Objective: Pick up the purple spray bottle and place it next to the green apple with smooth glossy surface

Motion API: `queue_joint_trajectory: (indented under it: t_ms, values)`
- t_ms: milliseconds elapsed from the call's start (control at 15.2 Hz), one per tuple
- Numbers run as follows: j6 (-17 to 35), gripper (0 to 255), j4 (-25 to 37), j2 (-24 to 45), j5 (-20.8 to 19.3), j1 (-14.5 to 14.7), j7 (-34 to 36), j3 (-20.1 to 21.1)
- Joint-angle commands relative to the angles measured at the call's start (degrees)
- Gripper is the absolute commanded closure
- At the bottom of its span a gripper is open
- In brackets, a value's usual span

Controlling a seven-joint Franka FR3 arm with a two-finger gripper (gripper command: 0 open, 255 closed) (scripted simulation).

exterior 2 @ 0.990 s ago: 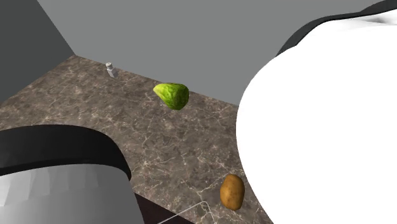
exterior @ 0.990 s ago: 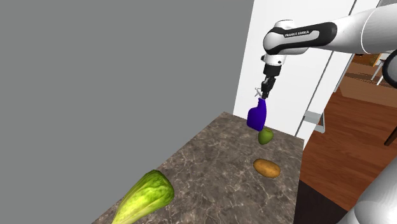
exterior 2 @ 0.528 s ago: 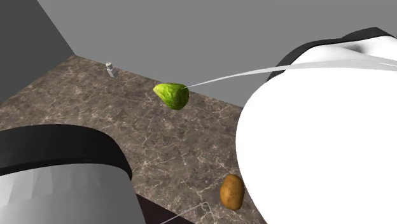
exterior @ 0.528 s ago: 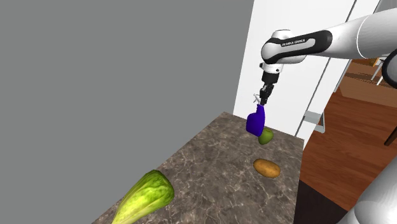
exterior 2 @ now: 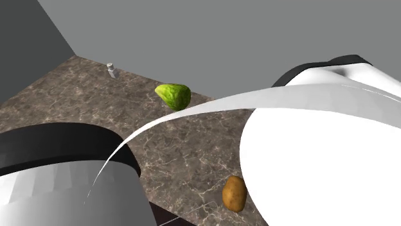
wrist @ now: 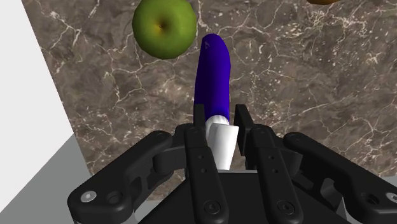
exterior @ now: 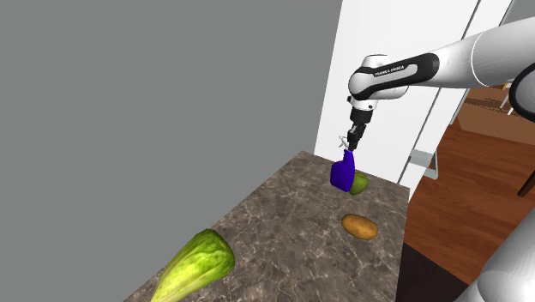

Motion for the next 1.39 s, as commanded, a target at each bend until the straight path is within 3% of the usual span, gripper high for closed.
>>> queue_joint_trajectory:
  t_ms: [0, 726, 792, 1122, 1320]
  values:
    - [1.55, 255, -1.12, 0.39, 0.09, 0.02, -0.02, 0.02]
    - [3.59, 255, -2.55, 1.01, 0.24, 0.0, -0.13, 0.03]
    - [3.59, 0, -2.55, 1.02, 0.24, 0.0, -0.13, 0.03]
    - [3.59, 0, -2.55, 1.01, 0.24, 0.0, -0.13, 0.03]
    - [-1.98, 0, 1.81, -0.23, -0.05, 0.02, 0.08, 0.01]
